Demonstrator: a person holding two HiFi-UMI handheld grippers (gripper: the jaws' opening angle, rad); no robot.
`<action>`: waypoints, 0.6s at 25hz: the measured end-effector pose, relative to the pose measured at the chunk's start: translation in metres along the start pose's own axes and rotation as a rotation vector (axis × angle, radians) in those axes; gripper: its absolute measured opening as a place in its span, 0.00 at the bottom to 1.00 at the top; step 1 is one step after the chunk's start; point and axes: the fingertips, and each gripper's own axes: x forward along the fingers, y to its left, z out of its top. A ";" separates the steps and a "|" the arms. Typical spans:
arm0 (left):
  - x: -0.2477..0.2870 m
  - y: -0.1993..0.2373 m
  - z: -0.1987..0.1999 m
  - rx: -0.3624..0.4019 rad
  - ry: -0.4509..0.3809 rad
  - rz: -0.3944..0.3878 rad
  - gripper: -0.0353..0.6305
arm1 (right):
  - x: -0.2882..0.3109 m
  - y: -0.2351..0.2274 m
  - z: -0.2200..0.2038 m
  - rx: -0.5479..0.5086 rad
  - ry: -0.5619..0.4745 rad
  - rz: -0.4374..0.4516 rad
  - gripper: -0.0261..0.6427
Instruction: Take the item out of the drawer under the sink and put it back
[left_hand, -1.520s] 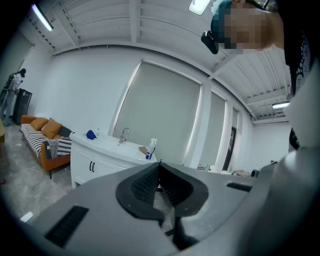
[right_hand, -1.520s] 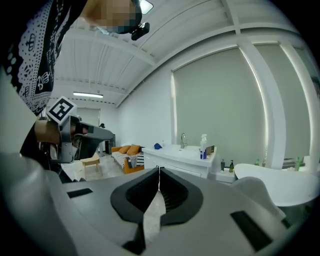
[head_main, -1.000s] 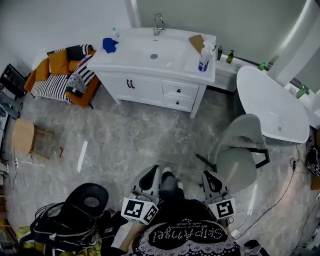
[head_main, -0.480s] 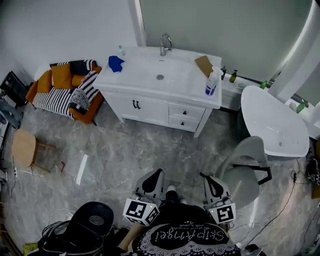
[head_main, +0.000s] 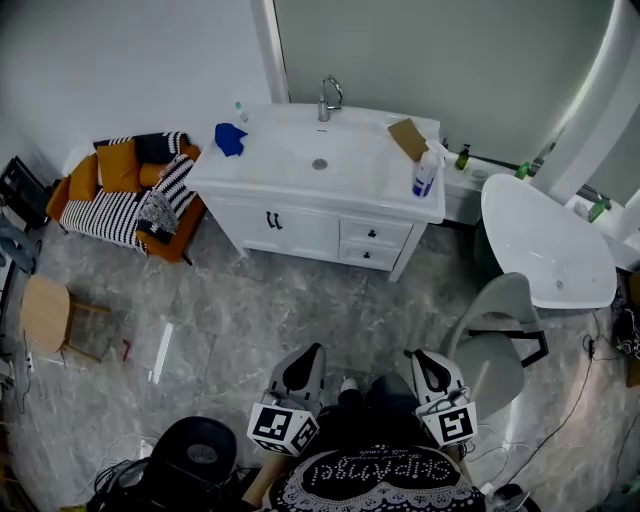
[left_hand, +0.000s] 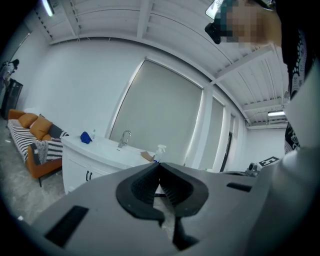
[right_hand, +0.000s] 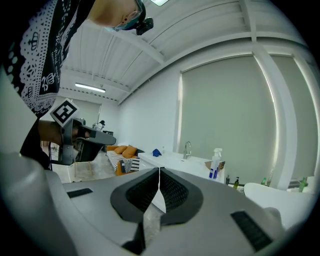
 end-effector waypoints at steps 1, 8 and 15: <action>-0.003 0.002 -0.001 -0.005 -0.003 0.007 0.06 | 0.000 0.002 0.001 -0.004 0.001 0.003 0.07; -0.013 0.007 -0.006 -0.043 -0.024 0.029 0.06 | 0.005 0.019 0.001 -0.045 0.005 0.063 0.07; -0.009 0.012 -0.005 -0.040 -0.014 0.059 0.06 | 0.013 0.011 -0.001 -0.019 0.006 0.074 0.07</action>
